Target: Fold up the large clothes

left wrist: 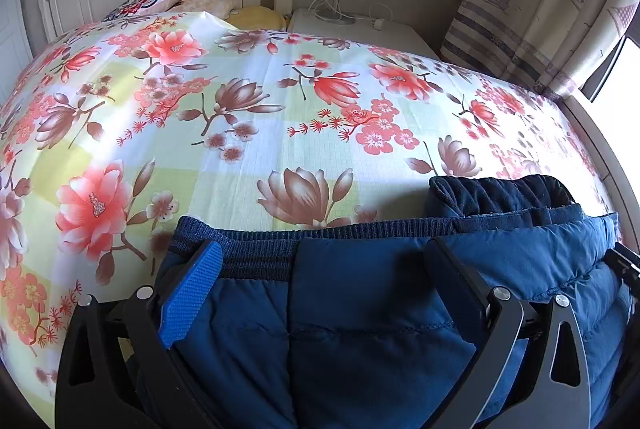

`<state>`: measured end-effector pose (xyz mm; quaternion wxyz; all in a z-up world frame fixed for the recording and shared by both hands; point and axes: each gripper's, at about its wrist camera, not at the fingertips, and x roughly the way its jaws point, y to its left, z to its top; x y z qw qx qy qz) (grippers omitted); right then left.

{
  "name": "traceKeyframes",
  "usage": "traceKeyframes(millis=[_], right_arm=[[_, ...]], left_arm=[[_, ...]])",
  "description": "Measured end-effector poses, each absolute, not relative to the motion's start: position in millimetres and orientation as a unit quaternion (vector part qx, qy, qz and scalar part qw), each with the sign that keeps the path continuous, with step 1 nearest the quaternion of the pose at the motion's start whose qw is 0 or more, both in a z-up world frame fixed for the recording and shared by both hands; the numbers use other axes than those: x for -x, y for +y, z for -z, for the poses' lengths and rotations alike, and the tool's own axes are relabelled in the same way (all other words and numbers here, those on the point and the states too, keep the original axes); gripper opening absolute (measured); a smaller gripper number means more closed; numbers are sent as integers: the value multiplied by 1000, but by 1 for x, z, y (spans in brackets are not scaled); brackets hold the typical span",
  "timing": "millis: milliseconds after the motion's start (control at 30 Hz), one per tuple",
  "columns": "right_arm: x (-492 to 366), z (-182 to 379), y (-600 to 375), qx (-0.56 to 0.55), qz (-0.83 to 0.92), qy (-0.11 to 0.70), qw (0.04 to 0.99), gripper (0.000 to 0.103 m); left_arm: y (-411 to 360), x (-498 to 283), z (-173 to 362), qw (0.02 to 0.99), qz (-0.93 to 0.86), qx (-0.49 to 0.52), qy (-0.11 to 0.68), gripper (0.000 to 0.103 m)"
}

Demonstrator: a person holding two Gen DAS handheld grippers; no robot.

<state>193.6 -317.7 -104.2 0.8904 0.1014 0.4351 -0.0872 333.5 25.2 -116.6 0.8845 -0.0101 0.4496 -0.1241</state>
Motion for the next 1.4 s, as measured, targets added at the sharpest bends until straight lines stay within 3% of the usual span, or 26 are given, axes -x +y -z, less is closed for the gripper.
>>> traceKeyframes(millis=[233,400,500,633,800,1033,1167,1300,1400], right_arm=[[-189,106,-314,-95,86,437,890,97],[-152,67,-281,-51,79,385,918,96],[-137,53,-229,32,20,383,923,96],[-142,89,-168,132,-32,433,891,100],[-148,96,-186,59,-48,441,894,100],[-124,78,-246,27,23,423,906,100],[-121,101,-287,-73,14,431,900,100],[-119,98,-280,-49,27,431,901,100],[-101,79,-270,-19,50,403,914,100]], left_arm=[[23,-330,113,890,118,6,440,98],[14,-277,64,933,97,-17,347,97],[-9,-240,49,934,130,-54,327,98],[-48,-232,101,901,128,-160,382,99],[-43,-237,118,893,130,-149,405,99],[20,-221,89,919,75,-96,374,99],[63,-235,112,900,78,-35,427,99],[65,-235,111,902,67,-27,425,99],[61,-216,93,923,30,-49,381,98]])
